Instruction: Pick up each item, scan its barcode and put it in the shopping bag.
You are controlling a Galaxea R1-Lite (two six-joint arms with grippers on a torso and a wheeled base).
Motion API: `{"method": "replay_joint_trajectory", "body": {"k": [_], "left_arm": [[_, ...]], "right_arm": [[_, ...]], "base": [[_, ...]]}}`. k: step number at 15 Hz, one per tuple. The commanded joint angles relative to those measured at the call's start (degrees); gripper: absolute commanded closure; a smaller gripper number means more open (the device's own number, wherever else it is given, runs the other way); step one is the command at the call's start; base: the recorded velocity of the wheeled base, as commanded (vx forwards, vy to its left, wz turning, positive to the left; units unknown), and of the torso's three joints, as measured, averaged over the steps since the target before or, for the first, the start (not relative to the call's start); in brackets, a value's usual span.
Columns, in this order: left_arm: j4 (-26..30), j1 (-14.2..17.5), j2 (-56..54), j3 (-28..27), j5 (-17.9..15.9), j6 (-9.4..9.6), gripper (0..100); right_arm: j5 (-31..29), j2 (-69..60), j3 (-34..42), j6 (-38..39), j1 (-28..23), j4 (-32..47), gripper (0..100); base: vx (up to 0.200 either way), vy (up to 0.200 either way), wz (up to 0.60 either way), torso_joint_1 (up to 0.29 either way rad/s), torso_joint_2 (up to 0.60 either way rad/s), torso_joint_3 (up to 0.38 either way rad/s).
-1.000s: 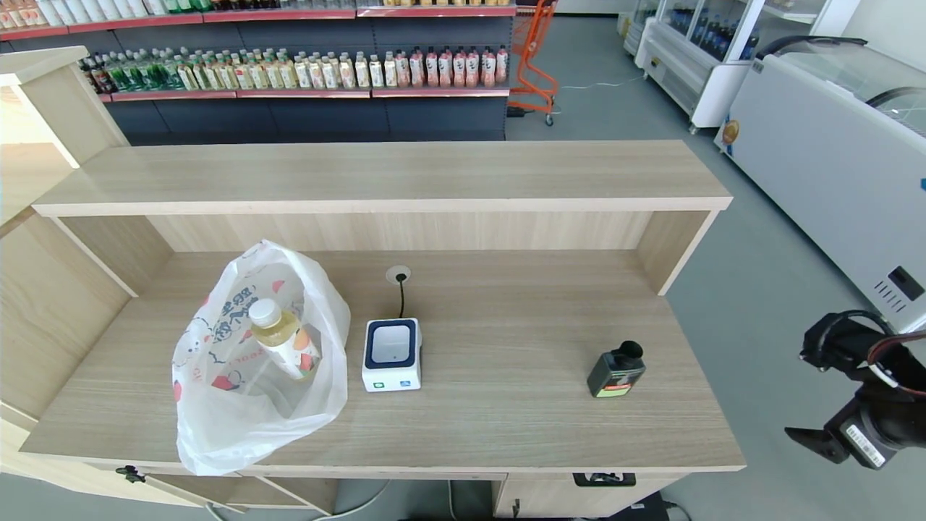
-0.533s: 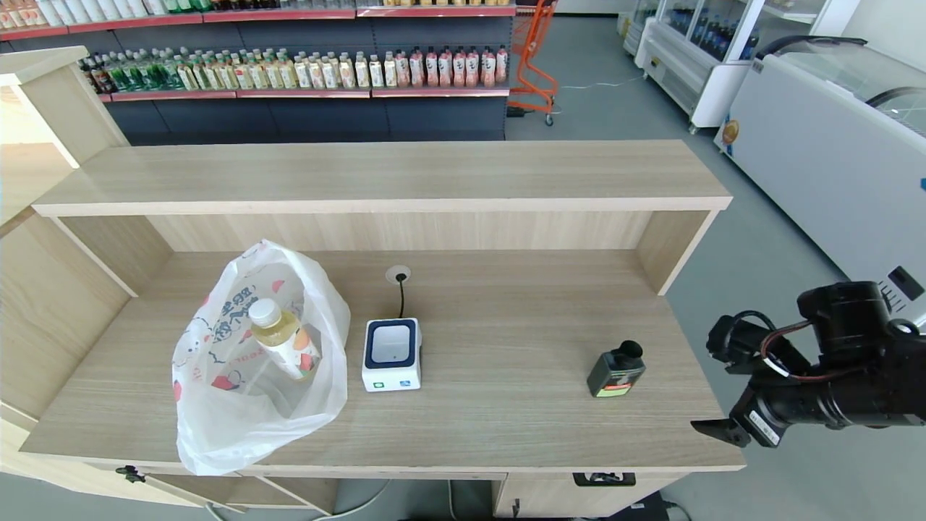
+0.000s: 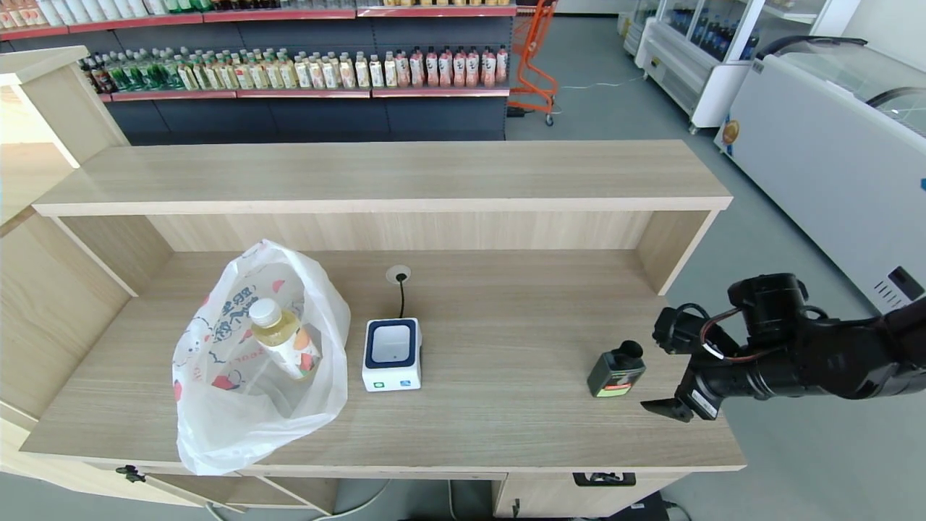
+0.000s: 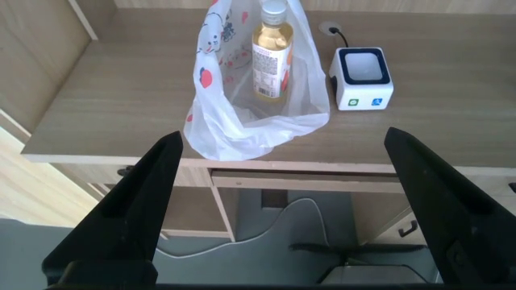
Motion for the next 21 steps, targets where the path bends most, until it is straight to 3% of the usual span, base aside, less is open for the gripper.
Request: {"method": "replay_joint_trajectory", "body": {"k": [1,15,16,21], "left_arm": [[0.0,0.0,-0.02,0.0,0.01,0.0,0],[0.0,0.0,-0.02,0.0,0.01,0.0,0],[0.0,0.0,-0.02,0.0,0.01,0.0,0],[0.0,0.0,-0.02,0.0,0.01,0.0,0]], "right_arm": [[1.17,2.65,-1.87,0.07,1.09,0.09,0],[3.64,8.36,-6.52,-0.02,4.69,-0.35,0],[3.64,8.54,-6.88,-0.02,4.69,-0.35,100],[3.64,8.27,-6.08,0.24,4.17,-1.14,100]], "base": [[0.0,0.0,0.0,0.0,0.0,0.0],[0.0,0.0,0.0,0.0,0.0,0.0],[0.0,0.0,0.0,0.0,0.0,0.0],[0.0,0.0,0.0,0.0,0.0,0.0]]}}
